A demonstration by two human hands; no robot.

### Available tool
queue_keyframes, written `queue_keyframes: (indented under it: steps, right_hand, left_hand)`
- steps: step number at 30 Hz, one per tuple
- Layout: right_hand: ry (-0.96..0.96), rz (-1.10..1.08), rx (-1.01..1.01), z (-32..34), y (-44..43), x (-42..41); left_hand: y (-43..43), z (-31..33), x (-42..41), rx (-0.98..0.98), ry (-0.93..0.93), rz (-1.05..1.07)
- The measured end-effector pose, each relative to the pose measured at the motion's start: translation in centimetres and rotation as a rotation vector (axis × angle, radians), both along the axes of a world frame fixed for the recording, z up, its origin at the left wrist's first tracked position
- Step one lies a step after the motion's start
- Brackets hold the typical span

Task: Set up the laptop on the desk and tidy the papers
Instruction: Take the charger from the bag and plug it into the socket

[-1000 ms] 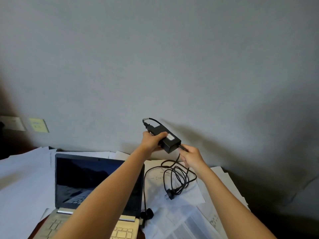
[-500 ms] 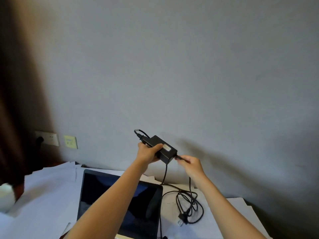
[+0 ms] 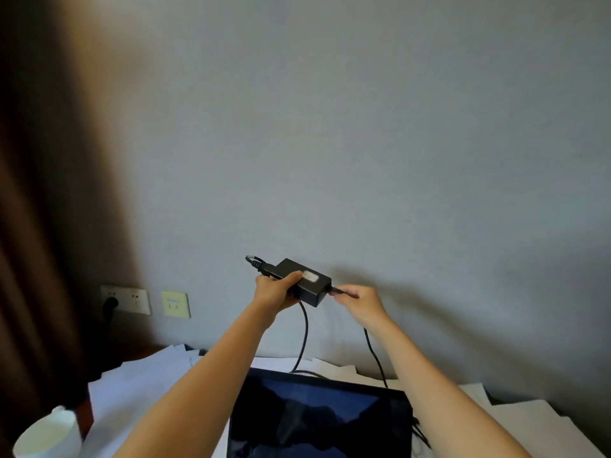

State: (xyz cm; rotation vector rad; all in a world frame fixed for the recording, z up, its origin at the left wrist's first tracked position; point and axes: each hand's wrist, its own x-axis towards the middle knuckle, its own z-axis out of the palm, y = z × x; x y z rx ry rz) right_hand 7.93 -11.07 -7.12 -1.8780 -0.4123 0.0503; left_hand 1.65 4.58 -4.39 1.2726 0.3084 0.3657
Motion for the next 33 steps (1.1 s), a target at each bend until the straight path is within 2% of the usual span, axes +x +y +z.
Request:
queue_keyframes:
  steps: [5, 11, 13, 15, 17, 21, 24, 27, 29, 33]
  right_hand:
    - [-0.03, 0.013, -0.048, 0.2, 4.2, -0.5]
    - [-0.107, -0.006, -0.58, -2.1, 5.0, -0.4]
    - [-0.097, -0.014, -0.757, -3.3, 4.9, -0.1]
    - [-0.016, 0.038, -0.845, -4.6, 4.7, 0.3]
    - [0.088, 0.097, -0.83, -5.8, 4.7, 0.7]
    - [0.117, 0.209, -0.715, -6.7, 5.0, 1.0]
    - [0.128, 0.232, -0.536, -6.6, 5.3, 1.6]
    - [0.138, 0.28, -0.462, -6.3, 6.1, 2.2]
    - [0.164, 0.33, -0.505, -6.4, 7.0, 2.3]
    - [0.184, 0.439, -0.791, -8.6, 8.9, 2.3]
  left_hand:
    - [4.6, 0.0, -0.4, 0.013, 0.023, 0.009]
    - [7.5, -0.9, 0.1, 0.124, 0.027, 0.1]
    - [7.8, -1.1, -0.1, 0.135, 0.023, 0.133]
    - [8.3, -1.3, -0.2, 0.158, 0.008, 0.167]
    - [9.0, -1.4, -0.3, 0.185, 0.006, 0.198]
    - [10.1, -1.5, -0.9, 0.203, 0.021, 0.253]
    - [10.8, -1.9, -1.4, 0.093, 0.014, 0.329]
    - [11.7, -2.5, -2.1, -0.006, 0.042, 0.408]
    - [12.4, -3.0, -2.7, -0.015, 0.087, 0.425]
    - [13.8, -5.5, -3.1, 0.033, 0.2, 0.43]
